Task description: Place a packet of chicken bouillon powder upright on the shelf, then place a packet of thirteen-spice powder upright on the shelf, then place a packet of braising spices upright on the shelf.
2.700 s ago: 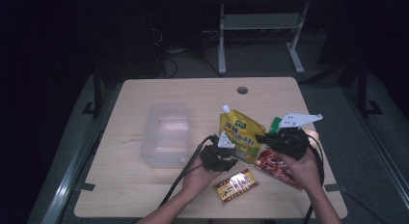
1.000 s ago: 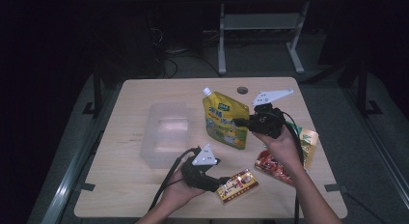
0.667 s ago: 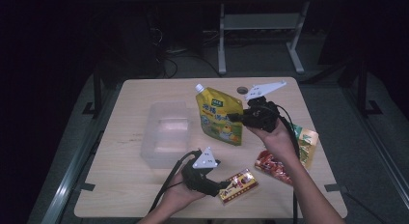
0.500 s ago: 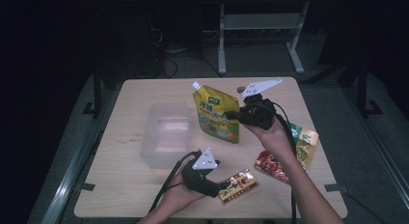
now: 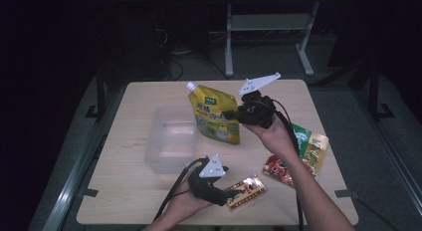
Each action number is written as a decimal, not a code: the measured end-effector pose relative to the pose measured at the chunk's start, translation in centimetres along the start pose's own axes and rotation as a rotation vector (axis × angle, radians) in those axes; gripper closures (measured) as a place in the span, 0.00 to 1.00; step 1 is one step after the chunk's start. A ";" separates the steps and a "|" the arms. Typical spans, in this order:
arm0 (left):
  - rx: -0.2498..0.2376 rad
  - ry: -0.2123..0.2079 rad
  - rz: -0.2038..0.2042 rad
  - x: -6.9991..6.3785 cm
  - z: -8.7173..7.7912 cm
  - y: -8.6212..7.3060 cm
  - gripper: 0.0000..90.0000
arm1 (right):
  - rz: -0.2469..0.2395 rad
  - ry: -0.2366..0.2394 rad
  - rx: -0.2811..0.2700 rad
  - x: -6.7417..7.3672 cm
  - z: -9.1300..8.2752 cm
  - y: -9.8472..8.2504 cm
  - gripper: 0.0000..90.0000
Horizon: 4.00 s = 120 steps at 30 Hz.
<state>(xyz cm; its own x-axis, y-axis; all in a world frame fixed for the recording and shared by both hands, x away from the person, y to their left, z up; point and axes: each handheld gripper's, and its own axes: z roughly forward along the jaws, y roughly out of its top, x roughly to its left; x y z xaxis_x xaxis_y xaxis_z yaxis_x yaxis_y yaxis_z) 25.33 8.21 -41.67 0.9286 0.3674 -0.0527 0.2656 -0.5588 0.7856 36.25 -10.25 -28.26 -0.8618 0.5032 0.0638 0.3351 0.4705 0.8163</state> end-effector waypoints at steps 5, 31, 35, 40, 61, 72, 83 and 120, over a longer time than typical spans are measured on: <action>-0.002 -0.001 0.006 0.0 -0.1 0.0 0.27 | -0.022 0.008 0.001 0.3 0.5 0.6 1.00; -0.011 -0.005 0.016 0.0 -0.5 -0.2 0.25 | -0.092 0.075 -0.003 2.2 3.0 4.3 1.00; -0.012 -0.006 0.015 0.0 -0.4 -0.3 0.25 | -0.094 0.097 0.005 2.6 4.1 4.7 1.00; -0.024 -0.009 0.006 -0.2 -0.2 -0.4 0.25 | -0.100 0.116 0.007 3.0 5.5 4.9 1.00; -0.023 -0.018 0.005 -0.5 -0.5 -1.0 0.25 | -0.085 0.180 -0.015 3.9 10.0 5.2 1.00; -0.032 0.011 0.022 -0.4 -1.6 -1.8 0.25 | -0.057 0.196 -0.040 4.1 11.3 5.1 1.00; -0.036 0.026 0.027 -0.4 -2.0 -2.0 0.25 | -0.019 0.204 -0.060 4.5 12.4 3.9 1.00; -0.026 0.008 0.007 -0.3 -1.8 -2.2 0.25 | 0.040 0.199 -0.012 3.7 14.8 -0.2 0.99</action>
<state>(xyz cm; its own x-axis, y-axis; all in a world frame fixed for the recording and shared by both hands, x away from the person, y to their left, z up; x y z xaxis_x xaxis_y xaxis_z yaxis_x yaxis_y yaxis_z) 24.03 10.68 -42.26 0.9283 0.3696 -0.0417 0.2518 -0.5419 0.8018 38.62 2.28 -36.72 -0.9065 0.3675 0.2079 0.3673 0.4433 0.8177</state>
